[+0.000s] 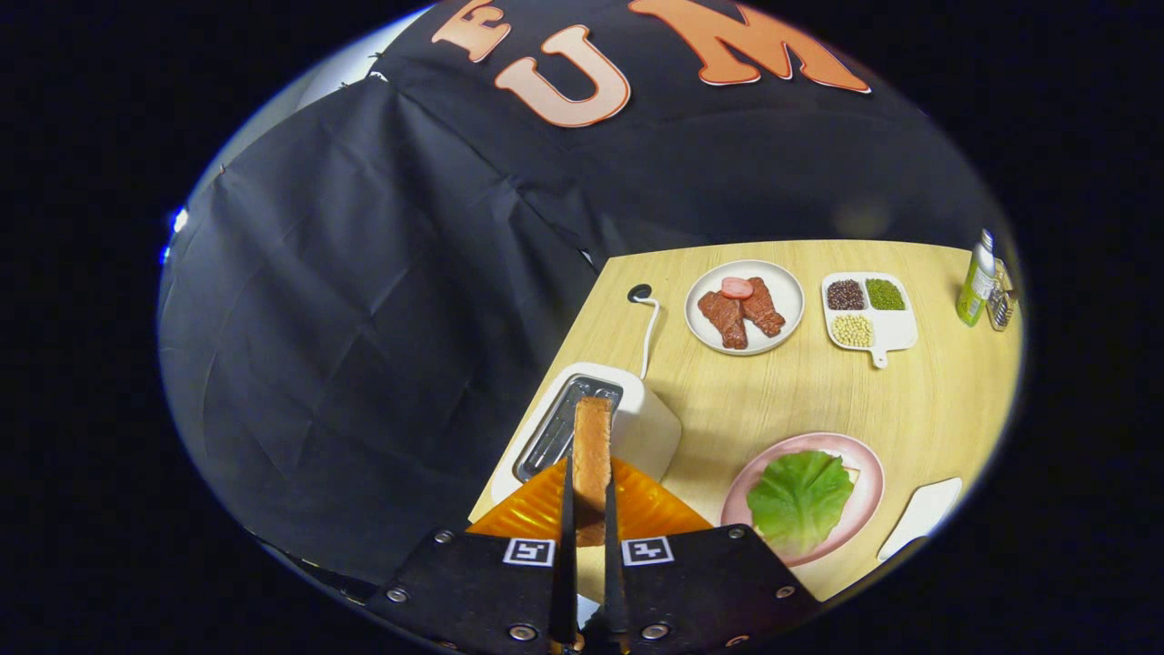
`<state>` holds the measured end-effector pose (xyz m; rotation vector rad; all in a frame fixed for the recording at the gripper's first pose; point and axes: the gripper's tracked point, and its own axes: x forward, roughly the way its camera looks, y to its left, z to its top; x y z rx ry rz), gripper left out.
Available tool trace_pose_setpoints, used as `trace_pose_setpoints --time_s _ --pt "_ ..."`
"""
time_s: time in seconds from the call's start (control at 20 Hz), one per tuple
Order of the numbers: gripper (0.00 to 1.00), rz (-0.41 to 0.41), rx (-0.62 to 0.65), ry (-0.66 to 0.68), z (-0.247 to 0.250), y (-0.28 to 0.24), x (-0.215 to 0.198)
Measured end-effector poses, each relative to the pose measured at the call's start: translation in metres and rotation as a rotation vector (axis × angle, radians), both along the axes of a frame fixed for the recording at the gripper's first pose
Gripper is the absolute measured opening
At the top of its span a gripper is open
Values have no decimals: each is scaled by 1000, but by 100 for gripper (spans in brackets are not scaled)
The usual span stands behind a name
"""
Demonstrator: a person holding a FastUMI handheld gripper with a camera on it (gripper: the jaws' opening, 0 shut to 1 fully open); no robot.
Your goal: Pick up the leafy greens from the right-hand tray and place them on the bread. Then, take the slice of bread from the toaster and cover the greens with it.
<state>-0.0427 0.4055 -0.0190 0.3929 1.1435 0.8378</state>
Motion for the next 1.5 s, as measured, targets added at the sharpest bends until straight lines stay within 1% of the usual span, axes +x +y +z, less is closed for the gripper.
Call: trace_pose_setpoints --time_s 0.25,0.4,0.75,0.9,1.2,1.5 --pt "13 -43 -2 22 -28 -32 0" --pt "13 -51 -8 39 -46 -49 -6" --pt "12 -76 2 29 -65 -73 -13" --pt "13 -97 4 21 -81 -84 -13" --pt "13 -131 -8 73 -122 -107 -21" --pt "13 -165 12 112 -155 -126 -23"
